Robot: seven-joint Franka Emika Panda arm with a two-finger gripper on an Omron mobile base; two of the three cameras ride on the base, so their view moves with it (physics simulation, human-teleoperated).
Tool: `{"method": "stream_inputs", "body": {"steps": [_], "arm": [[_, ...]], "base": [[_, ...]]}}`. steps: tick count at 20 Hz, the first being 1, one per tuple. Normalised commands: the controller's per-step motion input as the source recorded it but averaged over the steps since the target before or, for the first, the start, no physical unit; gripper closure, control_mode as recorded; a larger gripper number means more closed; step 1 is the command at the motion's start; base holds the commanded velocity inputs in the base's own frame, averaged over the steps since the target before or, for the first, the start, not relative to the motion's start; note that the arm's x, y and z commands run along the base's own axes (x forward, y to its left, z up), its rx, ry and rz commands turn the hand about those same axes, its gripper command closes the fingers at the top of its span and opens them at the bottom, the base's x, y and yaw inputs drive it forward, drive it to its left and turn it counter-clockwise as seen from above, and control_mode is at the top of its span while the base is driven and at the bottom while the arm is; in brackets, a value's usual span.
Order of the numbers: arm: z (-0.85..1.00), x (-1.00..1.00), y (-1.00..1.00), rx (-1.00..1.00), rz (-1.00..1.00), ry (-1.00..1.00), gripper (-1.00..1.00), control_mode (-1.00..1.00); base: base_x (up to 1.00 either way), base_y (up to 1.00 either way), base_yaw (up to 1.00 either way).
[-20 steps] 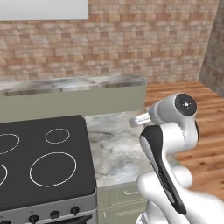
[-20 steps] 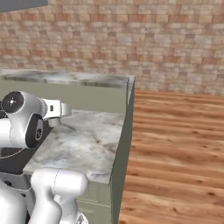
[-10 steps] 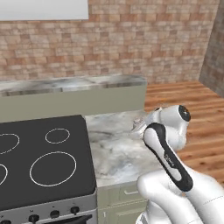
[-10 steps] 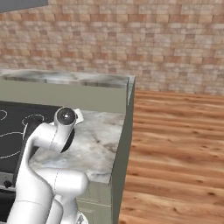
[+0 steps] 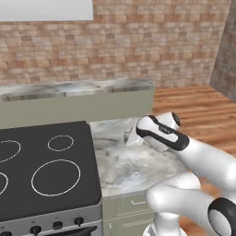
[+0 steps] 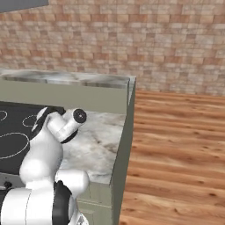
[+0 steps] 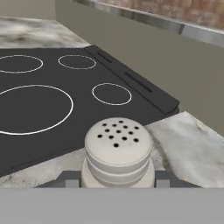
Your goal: Collect the turmeric, ketchup, and shaker from the cabinet and place them next to the stove.
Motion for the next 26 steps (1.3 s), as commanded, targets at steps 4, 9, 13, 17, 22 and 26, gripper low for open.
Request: {"method": "stream_inputs", "body": {"steps": [4,9,13,17,22,26], "arm": [[-0.30,0.86,0.19,0.00,0.31,0.09,1.00,-1.00],[-0.37,0.78,0.18,0.00,0.27,0.08,1.00,-1.00],[-0.36,0.57,0.22,0.00,0.25,0.04,1.00,-1.00],[-0.34,0.50,0.20,0.00,0.25,0.03,1.00,-1.00],[-0.36,0.31,0.18,0.00,0.22,0.01,-1.00,-1.00],[-0.08,0.05,0.12,0.00,0.15,0.00,-1.00,-1.00]], "base": [[0.00,0.00,0.00],[0.00,0.00,0.00],[0.00,0.00,0.00],[0.00,0.00,0.00],[0.00,0.00,0.00],[0.00,0.00,0.00]]}}
